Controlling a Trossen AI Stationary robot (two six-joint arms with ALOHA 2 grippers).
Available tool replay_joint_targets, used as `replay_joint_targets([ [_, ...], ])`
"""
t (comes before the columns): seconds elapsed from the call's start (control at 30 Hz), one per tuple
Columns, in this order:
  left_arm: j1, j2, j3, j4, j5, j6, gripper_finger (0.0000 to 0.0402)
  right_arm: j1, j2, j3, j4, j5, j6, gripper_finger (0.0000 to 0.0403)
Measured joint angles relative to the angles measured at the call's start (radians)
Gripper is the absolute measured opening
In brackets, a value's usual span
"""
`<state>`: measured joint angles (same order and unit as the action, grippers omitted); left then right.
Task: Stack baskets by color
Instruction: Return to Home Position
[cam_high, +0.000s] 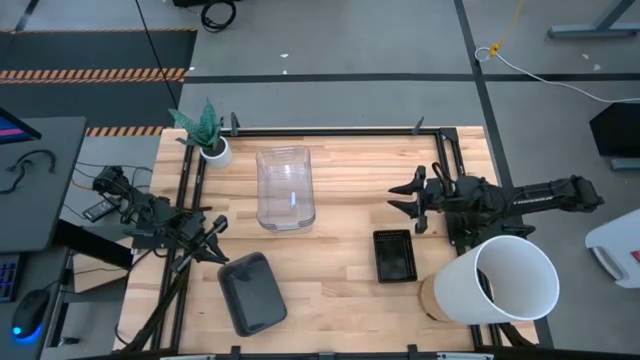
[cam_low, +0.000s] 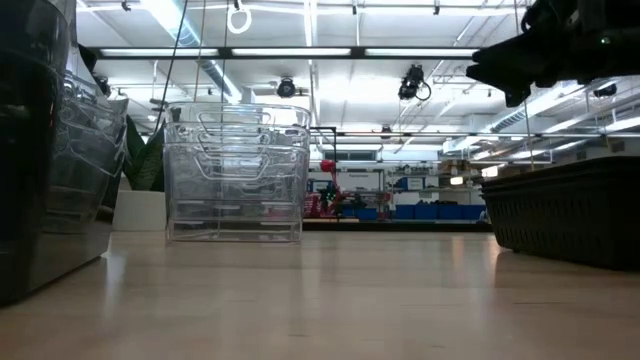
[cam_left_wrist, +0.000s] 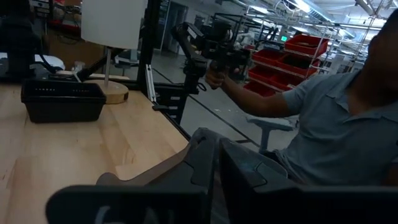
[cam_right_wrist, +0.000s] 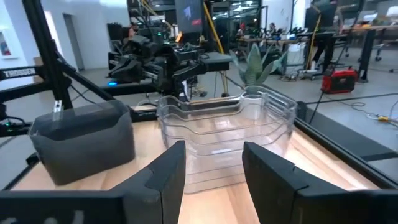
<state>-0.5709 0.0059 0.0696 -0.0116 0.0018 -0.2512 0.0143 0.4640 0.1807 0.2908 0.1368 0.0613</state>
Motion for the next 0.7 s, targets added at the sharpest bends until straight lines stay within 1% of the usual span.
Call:
replay_joint_targets([
  [0.33,0.0,0.0,0.0,0.0,0.0,0.0,0.0036,-0.033,-0.115,-0.062,-0.048,0.0,-0.051,0.0164],
  [0.6,0.0,0.0,0.0,0.0,0.0,0.0,0.0028,-0.037,-0.204,-0.135,-0.043,0.0,-0.046,0.0164],
  [0.7,0.0,0.0,0.0,0.0,0.0,0.0,0.0033,-0.037,-0.252,-0.138,-0.085,0.003,-0.039,0.0164],
])
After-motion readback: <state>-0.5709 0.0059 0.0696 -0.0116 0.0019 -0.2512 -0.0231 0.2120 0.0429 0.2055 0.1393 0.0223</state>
